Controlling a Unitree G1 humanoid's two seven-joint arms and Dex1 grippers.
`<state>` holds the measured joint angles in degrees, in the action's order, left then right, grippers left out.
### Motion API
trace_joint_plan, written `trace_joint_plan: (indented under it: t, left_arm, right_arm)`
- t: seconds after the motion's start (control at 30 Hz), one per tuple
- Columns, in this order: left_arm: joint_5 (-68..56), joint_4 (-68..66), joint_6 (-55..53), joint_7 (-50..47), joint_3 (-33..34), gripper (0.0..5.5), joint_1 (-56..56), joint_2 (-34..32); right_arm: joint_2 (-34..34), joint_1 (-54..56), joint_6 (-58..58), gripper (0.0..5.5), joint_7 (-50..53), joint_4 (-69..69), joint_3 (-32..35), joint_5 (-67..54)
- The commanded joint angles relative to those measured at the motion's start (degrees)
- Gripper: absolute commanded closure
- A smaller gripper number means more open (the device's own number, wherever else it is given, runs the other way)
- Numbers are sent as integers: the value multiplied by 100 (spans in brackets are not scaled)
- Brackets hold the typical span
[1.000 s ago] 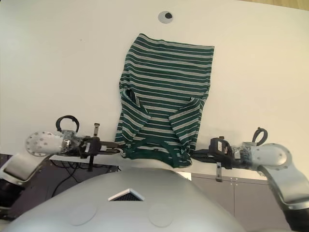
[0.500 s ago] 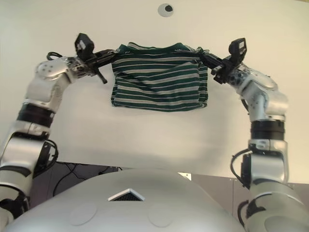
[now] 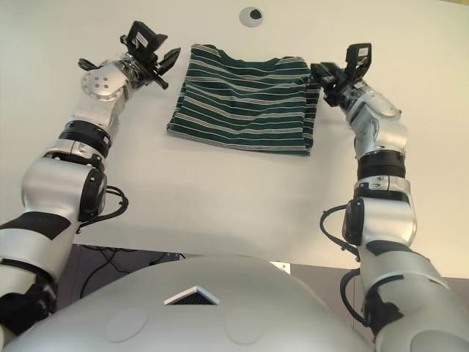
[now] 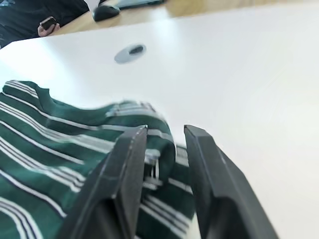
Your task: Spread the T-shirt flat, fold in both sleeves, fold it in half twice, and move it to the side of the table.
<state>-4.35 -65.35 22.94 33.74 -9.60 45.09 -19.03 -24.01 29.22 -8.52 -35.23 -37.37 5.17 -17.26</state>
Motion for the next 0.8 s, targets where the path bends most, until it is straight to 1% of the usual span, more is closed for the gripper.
trace_joint_plan:
  t: [0.03, 0.1, 0.13, 0.17, 0.23, 0.27, 0.3, 0.33, 0.37, 0.4, 0.43, 0.47, 0.5, 0.57, 0.6, 0.63, 0.7, 0.73, 0.77, 0.8]
  left_arm:
    - [-783, 2127, -131, 2261, -198, 350, -869, -79]
    - [-326, 2933, 117, 3096, -916, 350, -1361, -360]
    - [223, 2972, 424, 3233, -1294, 350, -1443, -530]
    - [949, 2715, 812, 3042, -1643, 350, -1338, -686]
    - [2847, 1829, 1534, 1878, -2497, 350, -700, -1111]
    - [3702, 1386, 1620, 1055, -2906, 350, -280, -1273]
    - [4427, 978, 1517, 113, -3296, 350, 142, -1392]
    - [4884, 677, 1371, -640, -3551, 350, 463, -1458]
    - [5220, 427, 1205, -1382, -3713, 350, 743, -1526]
    - [5378, 267, 1077, -1939, -3753, 350, 929, -1577]
    - [5443, 118, 1018, -2355, -3743, 350, 1049, -1592]
    - [5463, 0, 1001, -2746, -3695, 350, 1106, -1611]
    - [5492, -89, 1021, -3138, -3645, 350, 1086, -1649]
    - [5302, -239, 1237, -3572, -3387, 350, 935, -1687]
    - [4679, -265, 1656, -3382, -2914, 350, 704, -1681]
    - [4054, -259, 2046, -3135, -2462, 350, 497, -1682]
    - [2563, 55, 2734, -2071, -1649, 350, -108, -1830]
    - [1670, 623, 2836, -1237, -1490, 332, -661, -2033]
    - [879, 1257, 2796, -424, -1443, 327, -1222, -2248]
    - [245, 1930, 2667, 179, -1501, 305, -1801, -2507]
  right_arm:
    - [-564, -484, 1238, 369, -747, 1360, -981, 1091]
    - [-1128, -547, 2411, 369, -838, 1424, -1964, 2596]
    - [-1387, -548, 2787, 369, -945, 1395, -2395, 3234]
    - [-1533, -603, 2832, 369, -1218, 1470, -2706, 3562]
    - [-1614, -975, 2087, 369, -2431, 2118, -3128, 3205]
    - [-1470, -1129, 1577, 369, -2937, 2627, -3320, 2816]
    - [-1063, -1173, 1251, 369, -3054, 3046, -3471, 2409]
    - [-571, -1152, 990, 369, -2896, 3295, -3521, 2093]
    - [62, -1084, 883, 369, -2445, 3397, -3450, 1810]
    - [643, -1019, 580, 369, -1887, 3426, -3184, 1451]
    - [1062, -983, 173, 369, -1421, 3469, -2830, 1078]
    - [1260, -910, -209, 369, -1072, 3442, -2374, 737]
    - [1224, -844, -490, 369, -838, 3341, -1897, 500]
    - [886, -810, -722, 369, -659, 3192, -1306, 341]
    - [568, -936, -912, 369, -724, 3280, -1079, 274]
    - [274, -1121, -1146, 369, -857, 3464, -907, 174]
    - [-501, -1770, -1425, 369, -1465, 4008, -668, -59]
    - [-933, -2217, -1286, 350, -1890, 4231, -549, -116]
    - [-1290, -2621, -1151, 343, -2256, 4400, -429, -165]
    - [-1595, -2989, -950, 318, -2580, 4479, -335, -157]
